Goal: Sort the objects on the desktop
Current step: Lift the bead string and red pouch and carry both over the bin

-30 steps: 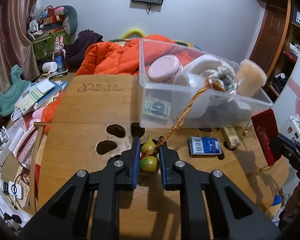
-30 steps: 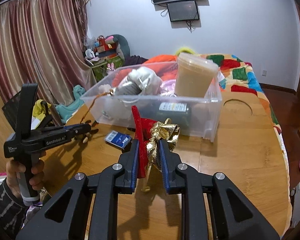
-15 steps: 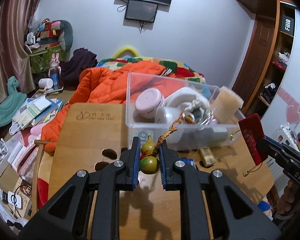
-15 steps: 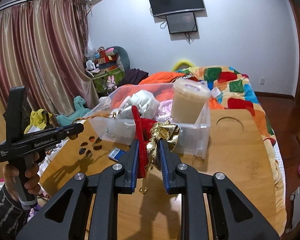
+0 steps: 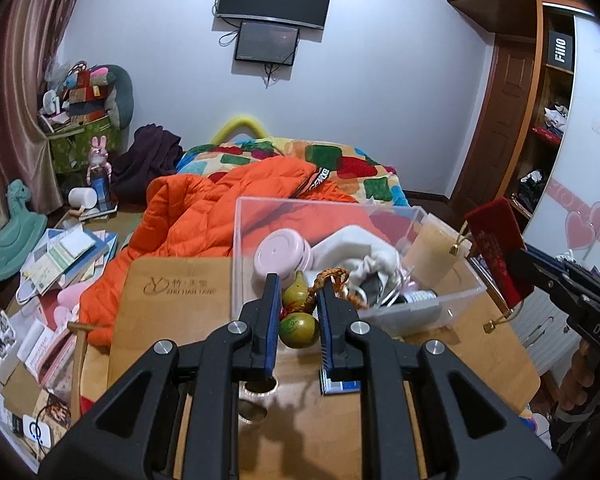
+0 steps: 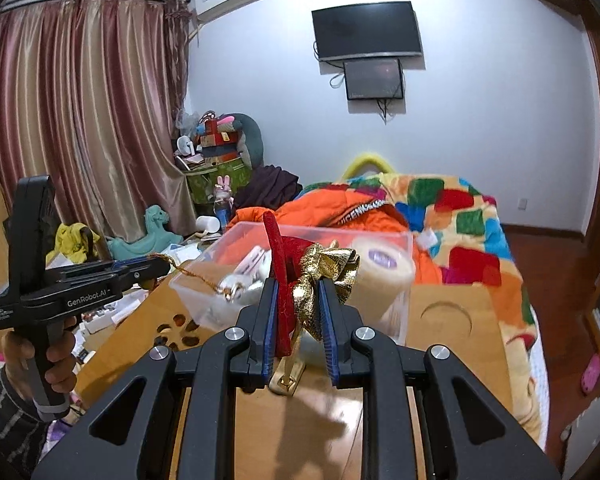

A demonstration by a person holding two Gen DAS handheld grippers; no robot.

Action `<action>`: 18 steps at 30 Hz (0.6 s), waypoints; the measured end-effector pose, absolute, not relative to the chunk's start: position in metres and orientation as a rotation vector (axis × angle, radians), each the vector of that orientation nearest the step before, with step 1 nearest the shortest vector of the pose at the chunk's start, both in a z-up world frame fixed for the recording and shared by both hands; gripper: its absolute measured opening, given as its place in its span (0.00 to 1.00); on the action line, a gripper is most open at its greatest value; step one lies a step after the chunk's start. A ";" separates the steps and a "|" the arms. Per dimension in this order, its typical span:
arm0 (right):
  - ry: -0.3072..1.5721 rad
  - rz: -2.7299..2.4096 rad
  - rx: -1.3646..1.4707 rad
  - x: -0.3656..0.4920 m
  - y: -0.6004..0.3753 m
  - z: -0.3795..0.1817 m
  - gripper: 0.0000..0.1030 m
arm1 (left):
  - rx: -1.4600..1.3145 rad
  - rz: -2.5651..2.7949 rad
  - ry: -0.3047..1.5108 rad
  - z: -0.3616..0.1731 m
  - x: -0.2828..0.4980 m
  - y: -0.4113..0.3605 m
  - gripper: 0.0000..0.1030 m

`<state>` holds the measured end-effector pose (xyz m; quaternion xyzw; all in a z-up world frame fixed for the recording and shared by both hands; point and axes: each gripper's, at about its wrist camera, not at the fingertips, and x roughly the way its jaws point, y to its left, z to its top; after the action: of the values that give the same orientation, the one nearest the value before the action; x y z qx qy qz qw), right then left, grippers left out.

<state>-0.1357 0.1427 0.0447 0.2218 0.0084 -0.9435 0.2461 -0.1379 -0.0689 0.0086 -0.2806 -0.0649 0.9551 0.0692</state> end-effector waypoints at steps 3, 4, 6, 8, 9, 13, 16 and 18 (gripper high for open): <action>0.037 -2.577 0.580 -0.142 0.139 0.051 0.17 | -0.834 2.874 -0.184 0.012 -0.147 -0.067 0.16; 0.039 -2.577 0.572 -0.147 0.137 0.054 0.17 | -0.832 2.873 -0.184 0.013 -0.149 -0.067 0.16; 0.040 -2.575 0.563 -0.153 0.134 0.057 0.17 | -0.831 2.868 -0.189 0.014 -0.157 -0.067 0.16; 0.044 -2.570 0.557 -0.162 0.130 0.060 0.17 | -0.835 2.858 -0.198 0.013 -0.165 -0.068 0.16; 0.047 -2.569 0.556 -0.165 0.128 0.061 0.17 | -0.839 2.856 -0.200 0.012 -0.168 -0.068 0.16; 0.064 -2.559 0.560 -0.183 0.117 0.060 0.17 | -0.854 2.845 -0.196 0.010 -0.183 -0.067 0.16; 0.075 -2.550 0.573 -0.193 0.111 0.056 0.17 | -0.870 2.840 -0.193 0.006 -0.192 -0.067 0.16; 0.082 -2.538 0.596 -0.203 0.105 0.050 0.17 | -0.887 2.832 -0.197 0.002 -0.197 -0.069 0.16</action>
<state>-0.2029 0.1054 0.0505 0.2205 0.0302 -0.9386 0.2636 -0.1974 -0.0685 0.0023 -0.2972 -0.0661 0.9488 0.0838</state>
